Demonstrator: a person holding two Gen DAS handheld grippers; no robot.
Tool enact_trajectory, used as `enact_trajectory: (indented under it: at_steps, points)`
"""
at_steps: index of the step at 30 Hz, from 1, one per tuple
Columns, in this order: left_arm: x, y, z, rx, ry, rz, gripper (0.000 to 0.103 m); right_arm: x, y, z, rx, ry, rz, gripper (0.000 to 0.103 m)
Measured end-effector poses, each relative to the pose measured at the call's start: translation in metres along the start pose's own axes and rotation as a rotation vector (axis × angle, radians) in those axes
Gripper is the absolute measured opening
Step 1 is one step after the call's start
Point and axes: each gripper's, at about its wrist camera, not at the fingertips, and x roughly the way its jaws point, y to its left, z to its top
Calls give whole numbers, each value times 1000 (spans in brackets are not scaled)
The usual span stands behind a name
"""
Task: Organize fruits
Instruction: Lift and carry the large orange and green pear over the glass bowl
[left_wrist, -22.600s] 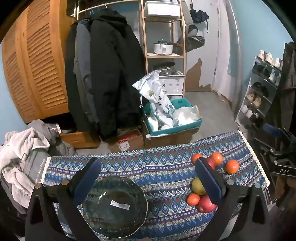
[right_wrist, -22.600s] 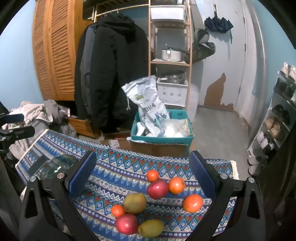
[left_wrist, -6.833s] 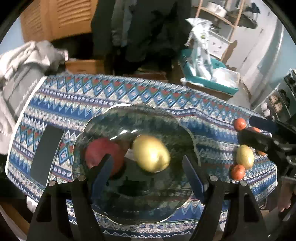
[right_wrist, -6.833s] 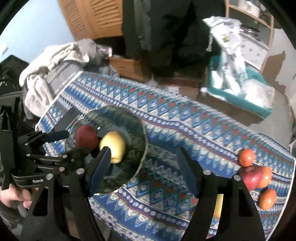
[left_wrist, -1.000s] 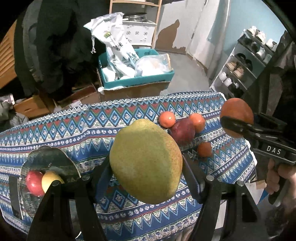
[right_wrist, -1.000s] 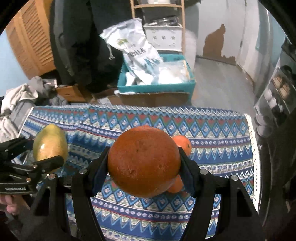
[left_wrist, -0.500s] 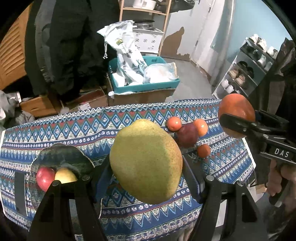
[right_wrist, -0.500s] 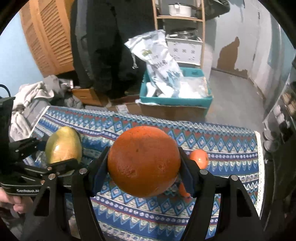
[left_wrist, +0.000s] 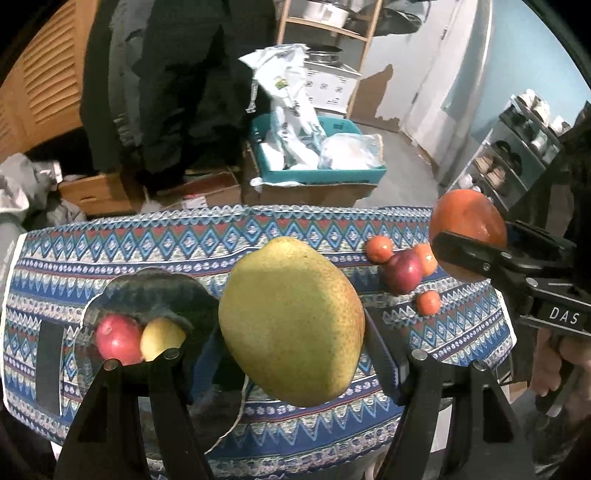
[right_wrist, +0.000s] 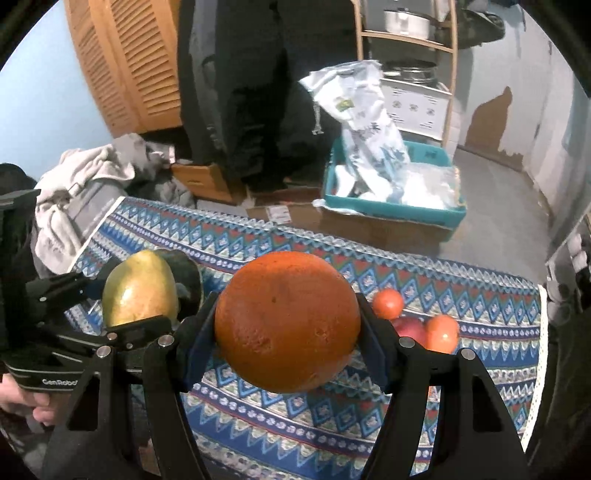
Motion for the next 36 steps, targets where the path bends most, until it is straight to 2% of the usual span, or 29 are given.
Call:
enact_trajectory:
  at_steps: [14,25,36]
  points:
    - [-23,49,-12,-85,-17,30,73,24,46,13,-69,25,44,69]
    - [-31,93,-27,-170,-18,83,73,47,84,24,-105,54,100,69]
    - [-17,135,-51,-245,41,136,73,97,115,22,-144,128,129,69]
